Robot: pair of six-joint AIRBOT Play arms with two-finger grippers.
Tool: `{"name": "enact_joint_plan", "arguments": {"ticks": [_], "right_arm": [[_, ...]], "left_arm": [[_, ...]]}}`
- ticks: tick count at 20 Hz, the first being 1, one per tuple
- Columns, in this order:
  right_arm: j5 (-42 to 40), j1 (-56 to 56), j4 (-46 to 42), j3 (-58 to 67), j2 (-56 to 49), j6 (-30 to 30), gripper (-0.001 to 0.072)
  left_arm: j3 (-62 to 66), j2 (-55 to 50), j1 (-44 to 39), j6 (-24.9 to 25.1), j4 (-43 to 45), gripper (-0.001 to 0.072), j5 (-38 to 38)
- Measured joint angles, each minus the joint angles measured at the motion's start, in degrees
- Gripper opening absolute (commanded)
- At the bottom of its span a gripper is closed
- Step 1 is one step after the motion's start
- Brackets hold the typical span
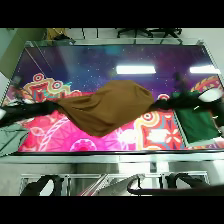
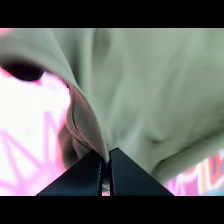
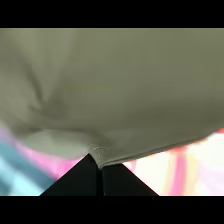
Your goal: Fold the shirts.
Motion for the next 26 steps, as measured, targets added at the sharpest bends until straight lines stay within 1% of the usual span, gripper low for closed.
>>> {"name": "enact_joint_plan", "arguments": {"ticks": [4,6,9,12,15,17,19,20,22,26], "right_arm": [[-2.21,-7.45,0.50,20.39,7.13,-1.18,0.0024],[-4.13,-10.60,0.61,28.41,9.46,-2.01,0.0025],[-6.36,-13.75,0.66,37.88,11.28,-3.54,0.0025],[-9.03,-14.97,0.74,42.42,11.50,-4.98,0.0024],[-7.39,-15.37,2.10,43.69,7.93,-5.77,0.0025],[-3.80,-14.91,5.64,42.66,2.67,-7.30,0.0024],[-1.11,-12.59,8.61,40.26,-3.85,-9.05,0.0025],[-0.35,-10.99,9.20,38.93,-7.30,-9.88,0.0024],[-0.31,-7.48,7.56,36.52,-15.61,-10.49,0.0024],[-4.48,-2.36,5.03,34.69,-32.24,-10.03,0.0025]], "left_arm": [[14.29,11.78,4.81,-1.44,-0.09,0.0020,-2.12],[21.29,15.98,7.69,-1.70,0.87,0.0019,-2.16],[30.69,20.15,12.35,-2.10,5.51,0.0020,-1.84],[37.57,19.71,13.55,-2.80,12.33,0.0020,-2.82],[39.32,15.08,9.44,-3.13,15.15,0.0020,-5.75],[36.79,10.16,4.22,-3.30,16.11,0.0020,-7.04],[32.39,4.09,-0.68,-3.37,16.79,0.0020,-6.75],[29.99,0.81,-2.45,-3.39,16.96,0.0020,-6.03],[24.96,-6.78,-4.79,-3.39,16.90,0.0020,-3.30],[19.02,-23.23,-5.79,-3.13,16.92,0.0021,4.37]]}}
